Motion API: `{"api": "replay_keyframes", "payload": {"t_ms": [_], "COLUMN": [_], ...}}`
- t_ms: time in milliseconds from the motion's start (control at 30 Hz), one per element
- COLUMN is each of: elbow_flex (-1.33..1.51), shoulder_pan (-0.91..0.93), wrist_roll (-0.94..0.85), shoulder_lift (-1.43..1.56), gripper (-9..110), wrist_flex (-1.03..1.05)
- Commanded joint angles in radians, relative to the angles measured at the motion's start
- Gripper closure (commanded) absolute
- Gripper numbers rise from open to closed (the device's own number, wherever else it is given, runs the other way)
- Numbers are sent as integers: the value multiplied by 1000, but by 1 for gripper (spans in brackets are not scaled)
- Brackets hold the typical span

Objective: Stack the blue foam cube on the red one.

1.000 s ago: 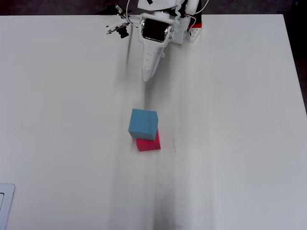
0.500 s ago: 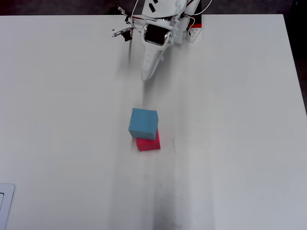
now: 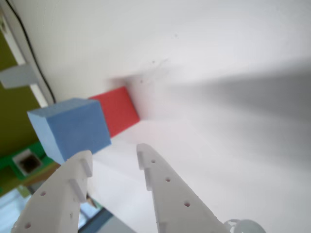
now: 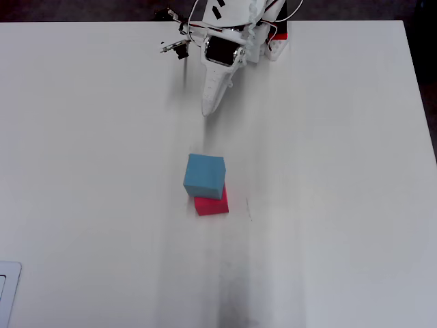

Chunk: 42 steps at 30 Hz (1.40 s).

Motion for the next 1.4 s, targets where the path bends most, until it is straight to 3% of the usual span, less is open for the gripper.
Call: {"api": "replay_keyframes", "payload": {"t_ms": [0, 1367], "elbow_flex": [-5, 15], "shoulder_pan": [-11, -124], "wrist_roll": [-9, -8], "shoulder_lift": [8, 6], "gripper": [92, 90], "wrist_flex": [-8, -69]}}
